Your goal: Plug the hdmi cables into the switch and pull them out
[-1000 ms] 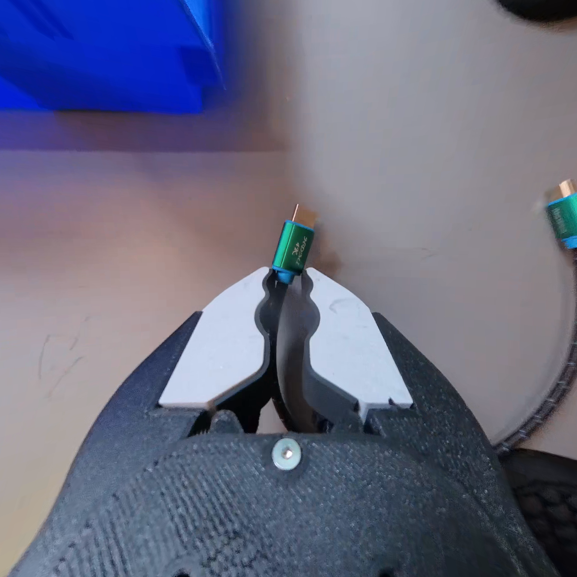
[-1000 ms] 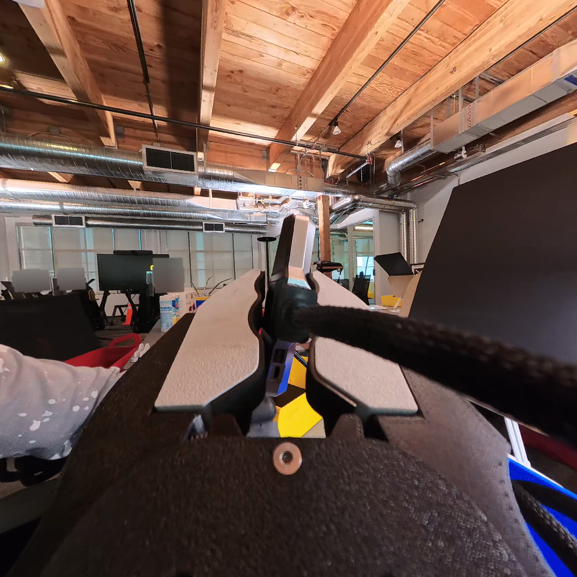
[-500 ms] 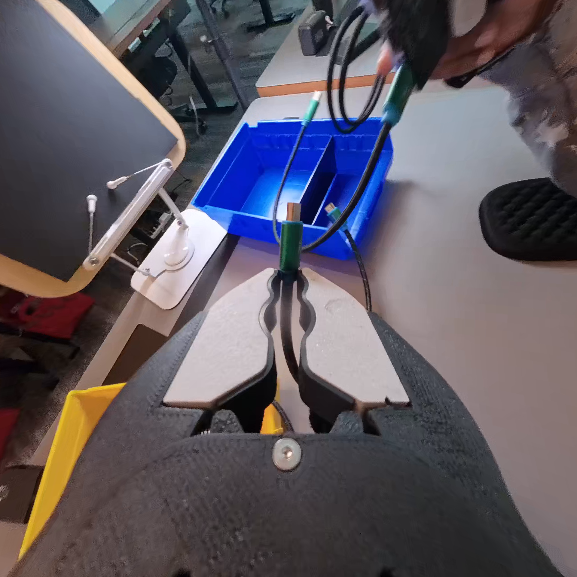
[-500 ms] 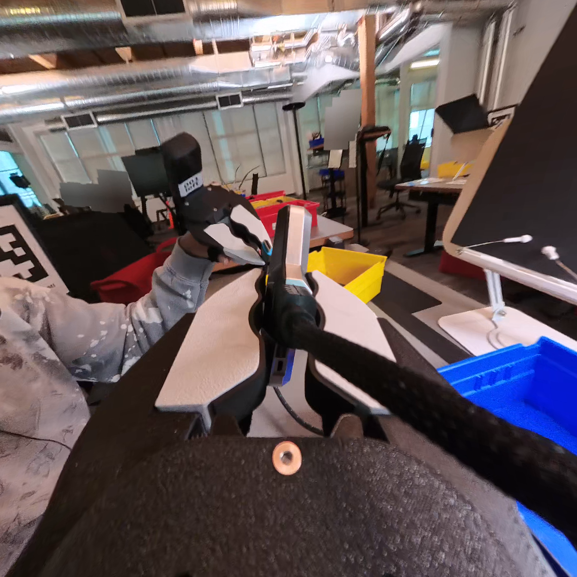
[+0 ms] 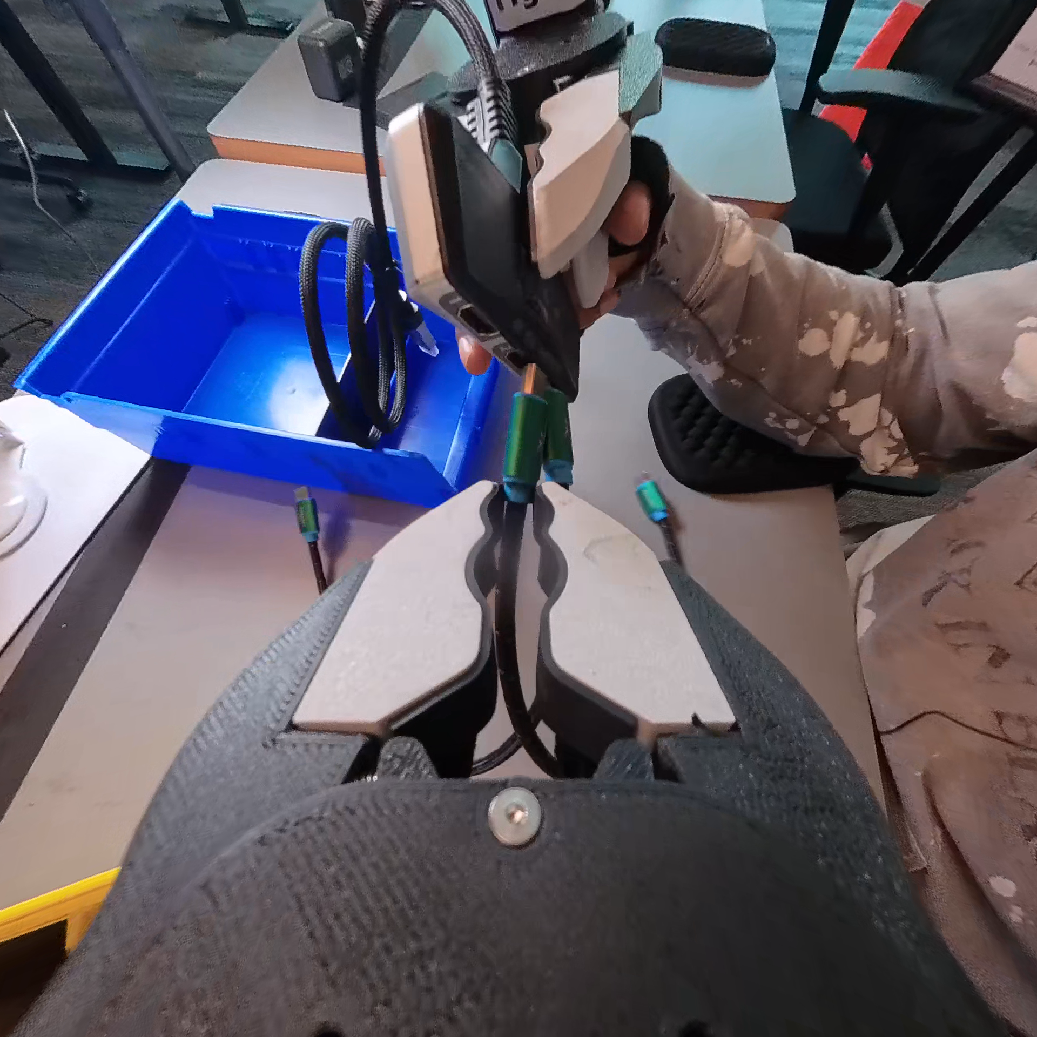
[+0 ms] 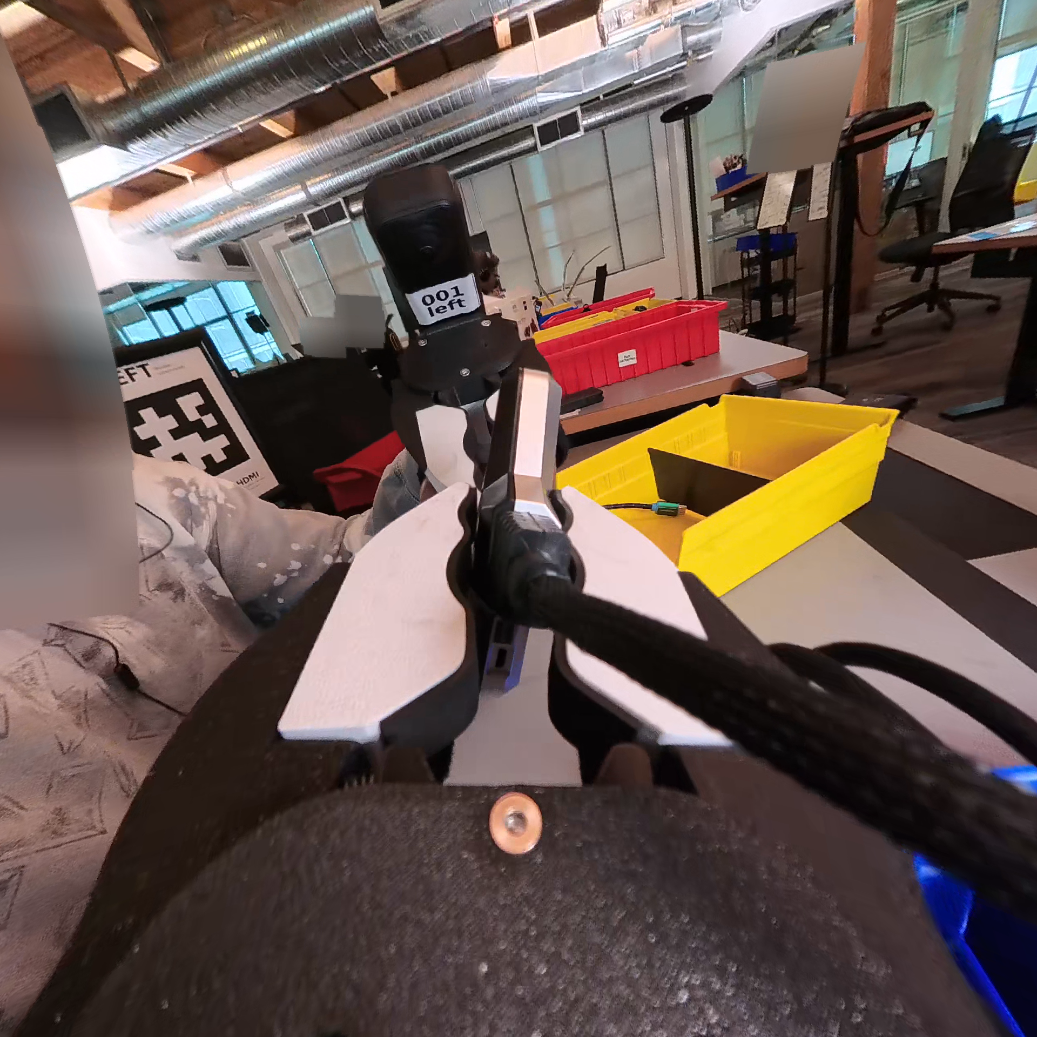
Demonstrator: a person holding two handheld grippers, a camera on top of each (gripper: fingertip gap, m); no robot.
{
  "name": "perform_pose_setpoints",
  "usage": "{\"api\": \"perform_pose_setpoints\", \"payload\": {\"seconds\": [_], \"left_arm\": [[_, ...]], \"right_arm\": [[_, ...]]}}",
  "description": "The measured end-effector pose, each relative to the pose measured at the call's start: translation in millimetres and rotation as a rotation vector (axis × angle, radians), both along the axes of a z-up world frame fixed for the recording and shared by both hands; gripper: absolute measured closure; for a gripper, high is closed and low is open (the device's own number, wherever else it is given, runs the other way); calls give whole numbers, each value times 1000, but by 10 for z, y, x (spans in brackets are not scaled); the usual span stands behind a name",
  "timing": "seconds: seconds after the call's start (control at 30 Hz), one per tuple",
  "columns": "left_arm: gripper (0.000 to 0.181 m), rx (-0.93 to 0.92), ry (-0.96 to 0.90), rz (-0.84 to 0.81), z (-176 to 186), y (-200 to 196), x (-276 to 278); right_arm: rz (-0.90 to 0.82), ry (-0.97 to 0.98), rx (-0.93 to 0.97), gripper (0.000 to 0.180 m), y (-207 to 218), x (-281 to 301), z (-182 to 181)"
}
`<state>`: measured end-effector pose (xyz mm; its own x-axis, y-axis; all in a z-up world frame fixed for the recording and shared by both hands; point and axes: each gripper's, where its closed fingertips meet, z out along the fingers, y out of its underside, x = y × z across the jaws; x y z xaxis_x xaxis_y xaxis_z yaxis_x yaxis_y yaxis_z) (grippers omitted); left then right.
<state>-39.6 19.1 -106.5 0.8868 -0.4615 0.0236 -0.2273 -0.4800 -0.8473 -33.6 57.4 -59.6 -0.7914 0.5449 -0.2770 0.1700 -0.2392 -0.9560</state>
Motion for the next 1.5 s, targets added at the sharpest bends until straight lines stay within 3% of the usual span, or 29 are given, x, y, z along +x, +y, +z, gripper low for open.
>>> {"api": "perform_pose_setpoints", "payload": {"seconds": [0.3, 0.87, 1.2, 1.5], "left_arm": [[170, -26, -58, 57, -36, 27, -103], [171, -127, -69, -72, -255, -10, 111], [171, -206, 35, -135, -420, -128, 162], [171, -100, -140, -167, -190, -90, 143]], "right_arm": [[-17, -8, 15, 153, 24, -66, -103], [-7, 52, 305, 154, -107, 123, -214], [48, -14, 388, 155, -228, 162, -364], [14, 5, 387, 155, -165, 209, -268]]}}
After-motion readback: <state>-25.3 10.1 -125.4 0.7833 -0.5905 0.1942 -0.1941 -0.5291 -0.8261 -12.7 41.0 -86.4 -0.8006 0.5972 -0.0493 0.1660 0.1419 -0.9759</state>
